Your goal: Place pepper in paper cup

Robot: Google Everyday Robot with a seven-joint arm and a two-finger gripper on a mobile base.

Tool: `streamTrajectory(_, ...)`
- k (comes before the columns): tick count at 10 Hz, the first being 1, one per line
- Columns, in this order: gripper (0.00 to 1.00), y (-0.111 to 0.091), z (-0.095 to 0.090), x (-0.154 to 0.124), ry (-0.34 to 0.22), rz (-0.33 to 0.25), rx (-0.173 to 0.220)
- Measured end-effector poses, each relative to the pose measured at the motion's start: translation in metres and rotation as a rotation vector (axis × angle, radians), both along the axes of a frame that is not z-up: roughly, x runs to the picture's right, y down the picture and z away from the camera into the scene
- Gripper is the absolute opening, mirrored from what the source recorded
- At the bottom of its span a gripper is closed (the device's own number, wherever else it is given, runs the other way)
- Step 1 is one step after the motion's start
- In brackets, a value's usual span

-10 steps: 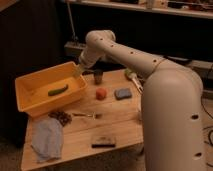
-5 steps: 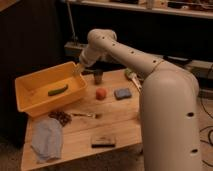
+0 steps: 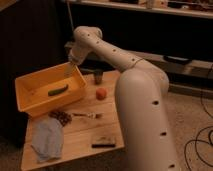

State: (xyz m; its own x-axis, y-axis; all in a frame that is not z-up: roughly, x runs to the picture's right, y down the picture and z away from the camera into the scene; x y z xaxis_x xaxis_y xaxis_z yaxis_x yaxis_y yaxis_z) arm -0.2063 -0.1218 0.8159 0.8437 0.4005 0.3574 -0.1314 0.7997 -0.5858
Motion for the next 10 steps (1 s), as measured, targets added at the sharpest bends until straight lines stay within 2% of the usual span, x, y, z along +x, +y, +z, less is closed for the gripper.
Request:
streamTrajectory(1,0.65,0.0012,0.0012,-0.0012,-0.001,-0.016,-0.003)
streamTrajectory(10,0.65,0.0008,0.0022,0.0022,0.004,-0.013,-0.002)
